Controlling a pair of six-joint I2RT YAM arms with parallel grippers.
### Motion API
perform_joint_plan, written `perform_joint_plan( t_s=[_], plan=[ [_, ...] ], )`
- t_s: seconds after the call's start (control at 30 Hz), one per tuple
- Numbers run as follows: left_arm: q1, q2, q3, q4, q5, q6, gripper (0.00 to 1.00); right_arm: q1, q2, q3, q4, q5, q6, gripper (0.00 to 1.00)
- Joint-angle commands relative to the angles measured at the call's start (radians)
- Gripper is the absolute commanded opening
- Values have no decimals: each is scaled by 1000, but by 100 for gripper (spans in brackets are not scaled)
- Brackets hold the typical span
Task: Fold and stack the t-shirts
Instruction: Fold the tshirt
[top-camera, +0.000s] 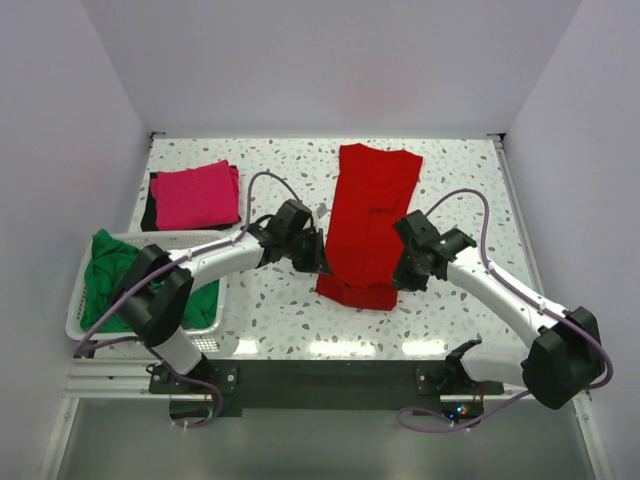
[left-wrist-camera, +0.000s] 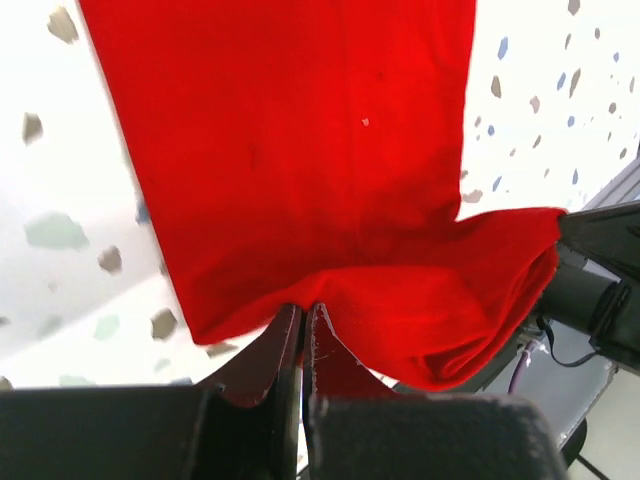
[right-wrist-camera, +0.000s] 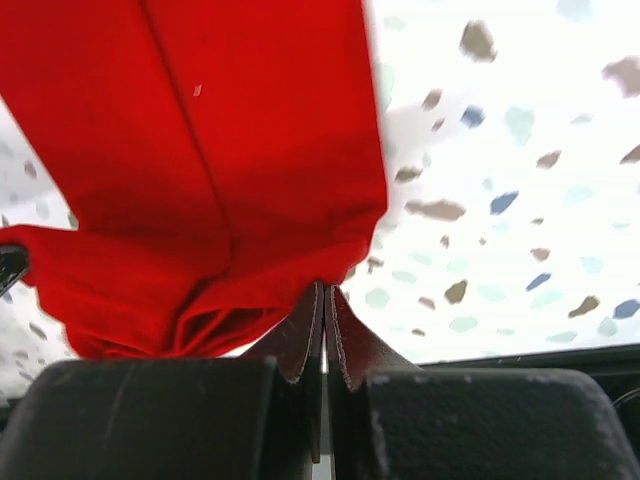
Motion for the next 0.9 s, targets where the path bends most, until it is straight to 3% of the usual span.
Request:
perform_joint_plan(
  t_s=[0.0, 0.4, 0.87],
  plan=[
    [43, 75, 102, 38, 45, 50, 0, -75, 45, 61, 56, 4, -91, 0],
    [172, 372, 424, 30, 139, 87, 0, -241, 330, 294, 96, 15, -288, 0],
    [244, 569, 696, 30, 170, 46, 0, -370, 562, 514, 114, -5, -392, 0]
  ],
)
